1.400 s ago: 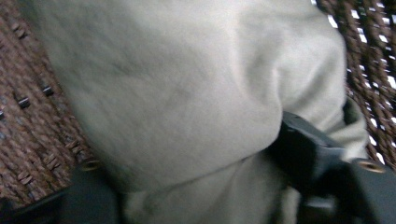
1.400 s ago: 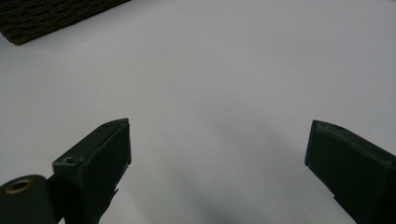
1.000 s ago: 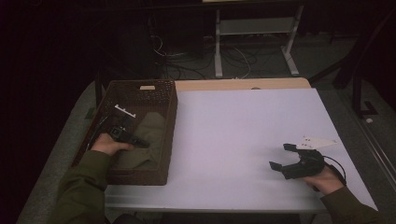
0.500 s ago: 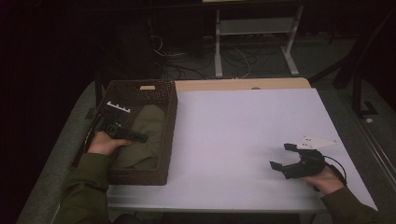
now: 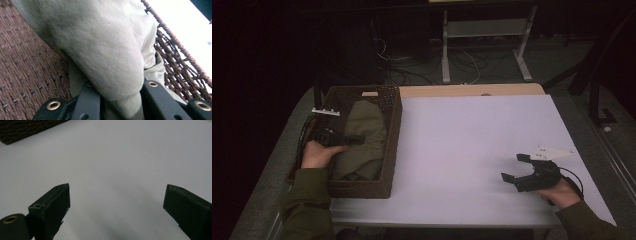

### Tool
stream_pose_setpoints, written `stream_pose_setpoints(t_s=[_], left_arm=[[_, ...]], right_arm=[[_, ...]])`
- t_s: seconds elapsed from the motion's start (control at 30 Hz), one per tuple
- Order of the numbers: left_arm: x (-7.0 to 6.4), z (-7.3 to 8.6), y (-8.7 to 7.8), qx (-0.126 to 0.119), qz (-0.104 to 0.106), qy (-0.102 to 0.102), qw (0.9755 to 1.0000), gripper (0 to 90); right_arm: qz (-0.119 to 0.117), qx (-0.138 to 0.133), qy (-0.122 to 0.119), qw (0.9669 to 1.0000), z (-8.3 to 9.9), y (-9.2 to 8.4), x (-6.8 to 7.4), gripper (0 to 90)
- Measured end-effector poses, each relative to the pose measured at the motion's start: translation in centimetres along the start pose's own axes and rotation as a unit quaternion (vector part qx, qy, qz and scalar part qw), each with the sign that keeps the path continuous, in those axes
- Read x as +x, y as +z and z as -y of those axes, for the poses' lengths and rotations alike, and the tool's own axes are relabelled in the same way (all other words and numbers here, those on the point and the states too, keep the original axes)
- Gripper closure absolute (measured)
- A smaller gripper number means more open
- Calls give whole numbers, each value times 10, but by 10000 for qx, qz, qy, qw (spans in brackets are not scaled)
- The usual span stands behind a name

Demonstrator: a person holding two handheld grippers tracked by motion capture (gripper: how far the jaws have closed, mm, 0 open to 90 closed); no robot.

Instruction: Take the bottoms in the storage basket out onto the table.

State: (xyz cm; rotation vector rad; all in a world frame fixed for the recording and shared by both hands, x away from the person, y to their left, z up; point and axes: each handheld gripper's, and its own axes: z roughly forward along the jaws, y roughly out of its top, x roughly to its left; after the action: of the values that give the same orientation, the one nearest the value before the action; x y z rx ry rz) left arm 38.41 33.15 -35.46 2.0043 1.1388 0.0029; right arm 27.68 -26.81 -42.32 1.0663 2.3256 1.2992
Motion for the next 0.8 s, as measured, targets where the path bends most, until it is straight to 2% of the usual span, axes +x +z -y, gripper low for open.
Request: stream_pose_setpoints(t_s=[0.37,0.8], left_arm=[[-3,-2,-11,-318,14,120,9994,751],[-13,-6,-21,-589,-91,264,9979,751]], right_arm=[[19,3,-6,10000,0,-1,0,70],[29,-18,-5,10000,0,-2,0,70]])
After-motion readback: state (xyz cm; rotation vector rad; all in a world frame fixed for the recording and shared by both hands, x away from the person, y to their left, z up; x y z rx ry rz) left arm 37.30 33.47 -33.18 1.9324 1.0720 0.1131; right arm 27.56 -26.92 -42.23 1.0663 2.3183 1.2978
